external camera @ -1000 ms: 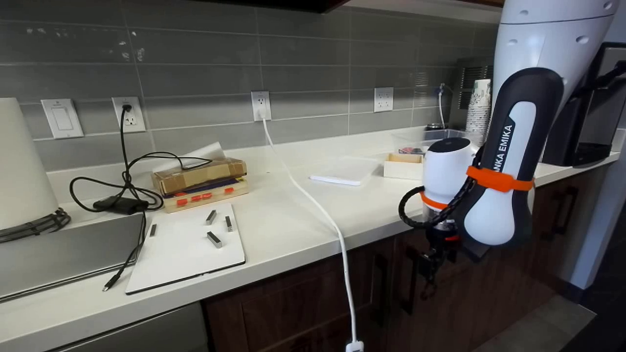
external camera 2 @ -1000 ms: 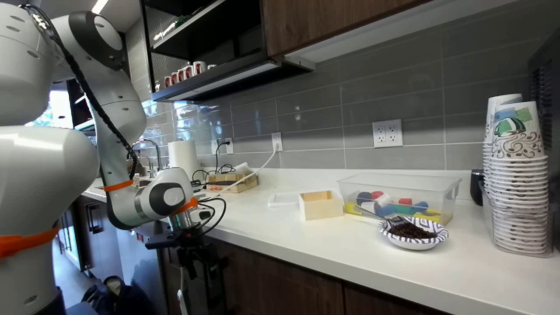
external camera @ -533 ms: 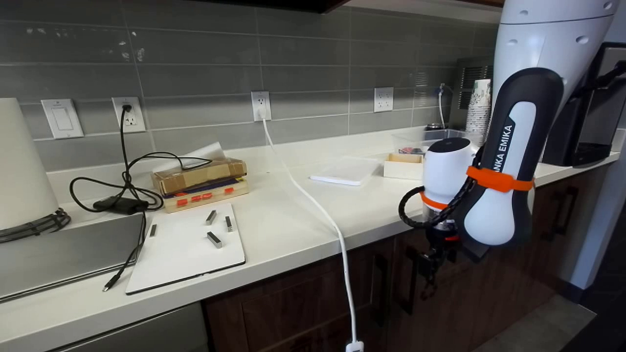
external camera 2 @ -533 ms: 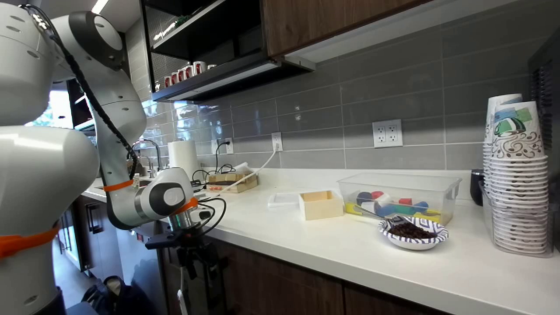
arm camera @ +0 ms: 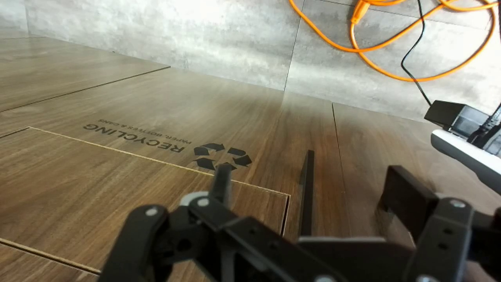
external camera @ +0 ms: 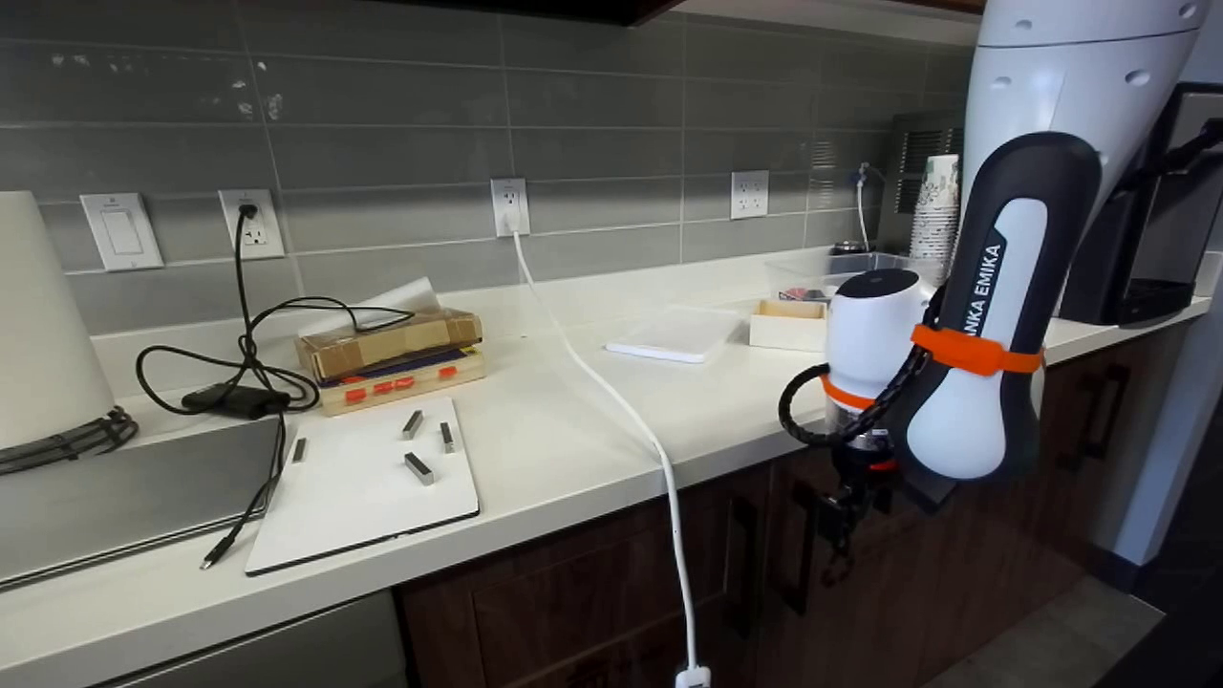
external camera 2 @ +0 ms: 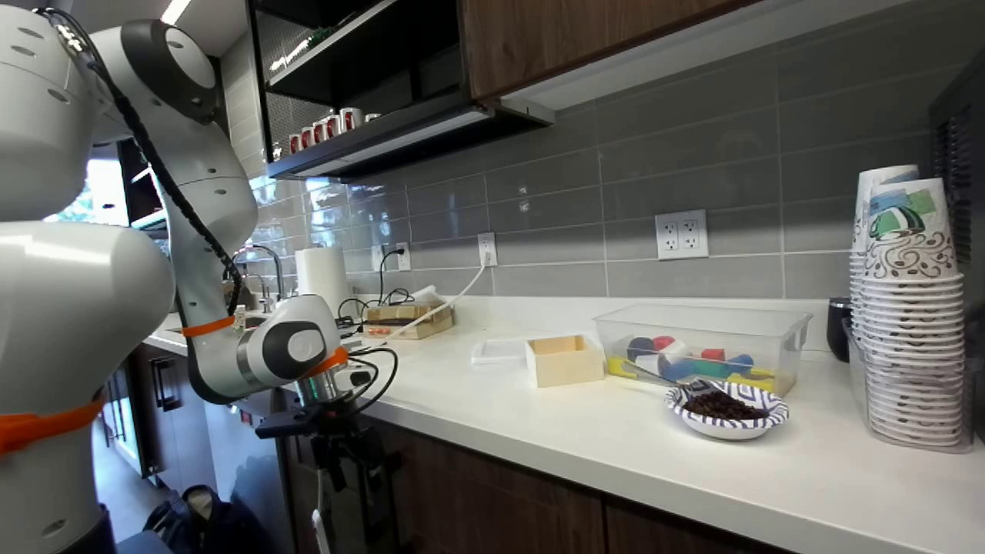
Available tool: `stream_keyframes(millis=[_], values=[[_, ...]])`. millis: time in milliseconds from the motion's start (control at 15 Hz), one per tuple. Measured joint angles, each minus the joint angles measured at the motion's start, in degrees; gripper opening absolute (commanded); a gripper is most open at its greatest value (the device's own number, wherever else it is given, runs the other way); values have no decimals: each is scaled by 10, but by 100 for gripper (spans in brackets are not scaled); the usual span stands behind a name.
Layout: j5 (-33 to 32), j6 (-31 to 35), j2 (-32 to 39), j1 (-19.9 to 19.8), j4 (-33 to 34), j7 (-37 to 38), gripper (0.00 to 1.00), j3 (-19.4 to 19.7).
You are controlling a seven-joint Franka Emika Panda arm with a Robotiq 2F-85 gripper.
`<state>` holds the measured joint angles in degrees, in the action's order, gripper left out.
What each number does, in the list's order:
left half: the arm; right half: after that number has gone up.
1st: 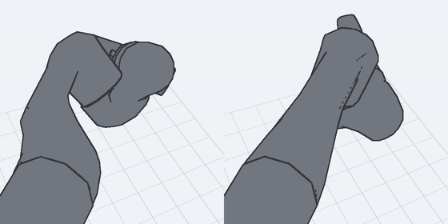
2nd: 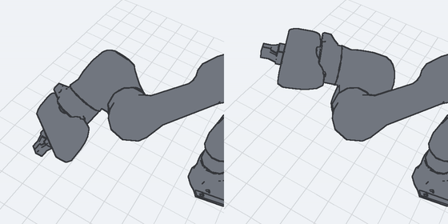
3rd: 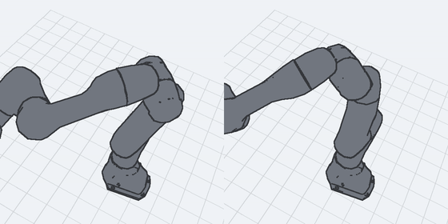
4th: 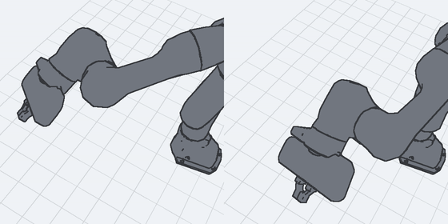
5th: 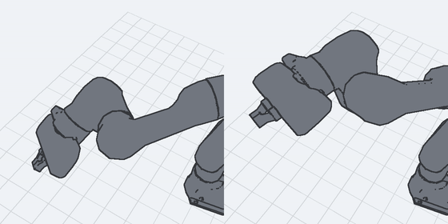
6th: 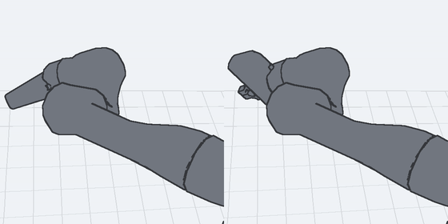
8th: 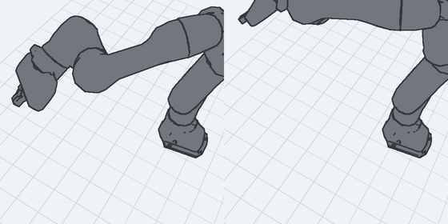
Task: Slightly open then close the right door of the first cabinet to the right of the dishwasher
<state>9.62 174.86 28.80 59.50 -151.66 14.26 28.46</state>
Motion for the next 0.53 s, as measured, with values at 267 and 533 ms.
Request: stream_keyframes(millis=[267,533], values=[[-20,16,0,-15,0,2,100,-14],[-22,99,0,-74,-4,0,100,-74]])
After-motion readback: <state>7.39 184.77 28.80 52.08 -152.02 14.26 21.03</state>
